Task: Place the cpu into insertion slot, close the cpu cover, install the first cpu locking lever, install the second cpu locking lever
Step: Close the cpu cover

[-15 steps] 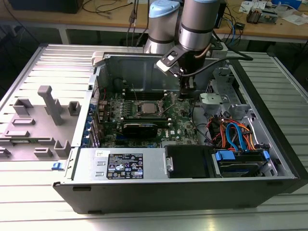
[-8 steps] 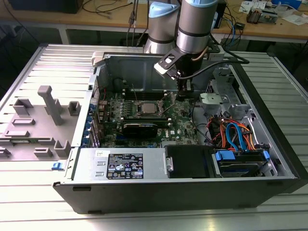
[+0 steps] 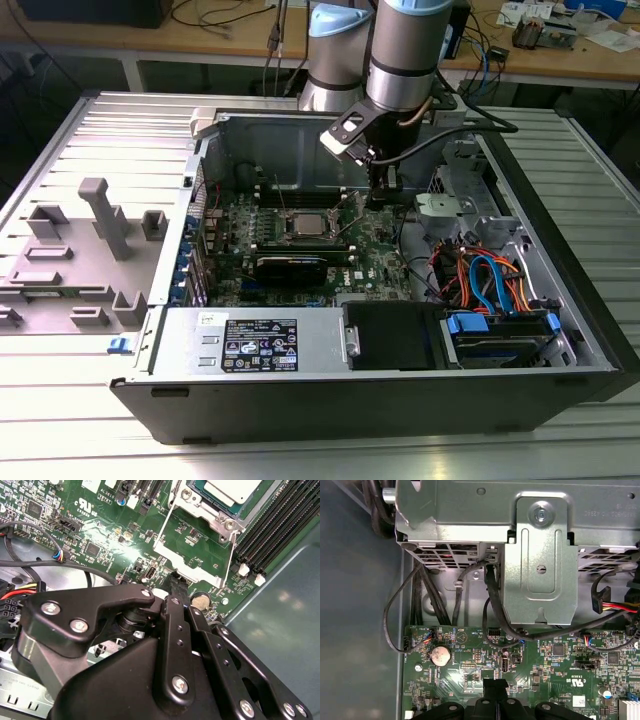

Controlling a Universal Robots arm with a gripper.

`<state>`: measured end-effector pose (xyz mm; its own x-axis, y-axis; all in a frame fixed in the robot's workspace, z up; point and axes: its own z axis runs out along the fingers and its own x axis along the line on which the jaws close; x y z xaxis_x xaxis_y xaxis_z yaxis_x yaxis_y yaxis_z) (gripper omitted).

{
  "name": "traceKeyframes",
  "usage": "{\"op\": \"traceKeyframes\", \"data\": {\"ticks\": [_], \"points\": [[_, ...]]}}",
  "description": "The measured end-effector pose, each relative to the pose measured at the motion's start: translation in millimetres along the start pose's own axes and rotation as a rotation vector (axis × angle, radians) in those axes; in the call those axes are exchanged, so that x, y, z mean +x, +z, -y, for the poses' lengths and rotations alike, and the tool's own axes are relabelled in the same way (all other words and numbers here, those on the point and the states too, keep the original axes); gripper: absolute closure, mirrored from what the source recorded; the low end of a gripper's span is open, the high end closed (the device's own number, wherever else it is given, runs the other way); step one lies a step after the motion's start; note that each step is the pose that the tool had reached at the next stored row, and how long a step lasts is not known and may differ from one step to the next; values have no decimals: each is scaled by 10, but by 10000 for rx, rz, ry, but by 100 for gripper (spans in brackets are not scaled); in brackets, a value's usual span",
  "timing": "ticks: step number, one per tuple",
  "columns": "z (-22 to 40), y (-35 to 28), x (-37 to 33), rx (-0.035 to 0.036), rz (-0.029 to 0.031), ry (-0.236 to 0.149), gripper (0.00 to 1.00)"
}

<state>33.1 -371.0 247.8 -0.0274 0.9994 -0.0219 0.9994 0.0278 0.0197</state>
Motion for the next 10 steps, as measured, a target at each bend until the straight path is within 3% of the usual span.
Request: {"op": "traceKeyframes", "data": {"ticks": [5, 6, 8, 10], "points": [[0, 0, 0, 0, 0, 0, 89], [25, 0, 1, 0, 0, 0, 89], [163, -3, 5, 1, 0, 3, 89], [197, -4, 6, 0, 0, 2, 89]]}}
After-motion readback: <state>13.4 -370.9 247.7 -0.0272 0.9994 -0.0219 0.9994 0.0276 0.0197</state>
